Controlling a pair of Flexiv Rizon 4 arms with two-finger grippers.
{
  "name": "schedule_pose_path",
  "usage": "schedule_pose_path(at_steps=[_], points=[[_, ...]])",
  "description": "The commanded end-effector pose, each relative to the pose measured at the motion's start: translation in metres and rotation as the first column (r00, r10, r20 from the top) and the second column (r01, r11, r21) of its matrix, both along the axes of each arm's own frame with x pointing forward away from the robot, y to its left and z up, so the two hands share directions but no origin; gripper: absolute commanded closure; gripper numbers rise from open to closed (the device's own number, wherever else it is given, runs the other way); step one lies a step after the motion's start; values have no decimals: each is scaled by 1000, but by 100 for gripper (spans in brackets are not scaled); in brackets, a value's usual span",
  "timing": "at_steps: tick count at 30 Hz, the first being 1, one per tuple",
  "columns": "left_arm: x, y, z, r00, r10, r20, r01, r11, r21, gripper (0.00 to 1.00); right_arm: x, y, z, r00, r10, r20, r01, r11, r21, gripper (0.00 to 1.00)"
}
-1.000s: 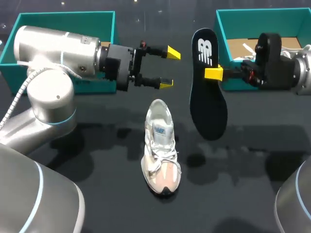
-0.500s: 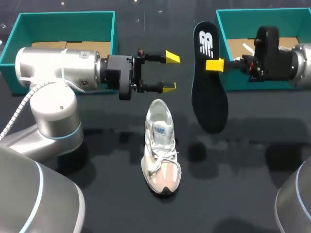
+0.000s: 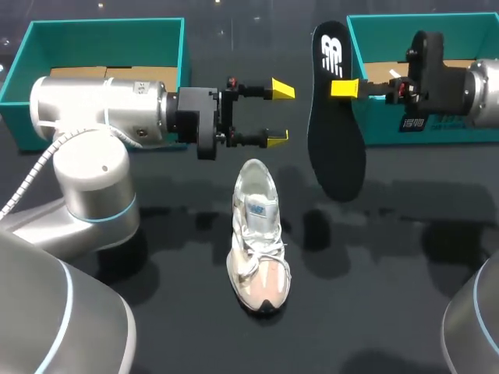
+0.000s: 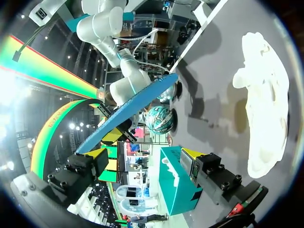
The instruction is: Take the shoe out of the shoebox, open the shoe tongue, remove and reinsert the insole, then place the shoe into the shoebox
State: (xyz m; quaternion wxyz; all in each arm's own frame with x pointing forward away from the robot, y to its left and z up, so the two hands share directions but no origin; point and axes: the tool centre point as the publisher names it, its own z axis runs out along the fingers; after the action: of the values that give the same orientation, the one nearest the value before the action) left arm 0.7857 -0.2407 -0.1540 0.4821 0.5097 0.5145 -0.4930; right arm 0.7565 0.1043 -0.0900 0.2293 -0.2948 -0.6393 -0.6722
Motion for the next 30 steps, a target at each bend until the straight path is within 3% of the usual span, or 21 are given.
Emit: schedule_pose_path(at_steps=[1,5,8,19,25,30], points=[[-1,-3,2,1000,14,9,-14,1000,0,0,16,2,-6,992,-13,-125,11,1000,-18,100],[-2,-4,6,1000,17,25,-17,1000,5,0,38,-1,-15,951,-73,-301,65,997,-37,100],[-1,-5,7,1000,14,15,-14,1000,4,0,40,-4,-25,918,-103,-384,83,994,-67,100],[0,-9,8,999,37,32,-38,999,18,0,40,-4,-25,918,-103,-384,83,994,-67,100],[5,-22,9,998,47,52,-49,998,36,0,60,6,-33,870,-124,-477,128,991,-24,100],[9,-27,12,998,39,41,-40,999,33,0,64,8,-36,855,-131,-502,135,990,-29,100]])
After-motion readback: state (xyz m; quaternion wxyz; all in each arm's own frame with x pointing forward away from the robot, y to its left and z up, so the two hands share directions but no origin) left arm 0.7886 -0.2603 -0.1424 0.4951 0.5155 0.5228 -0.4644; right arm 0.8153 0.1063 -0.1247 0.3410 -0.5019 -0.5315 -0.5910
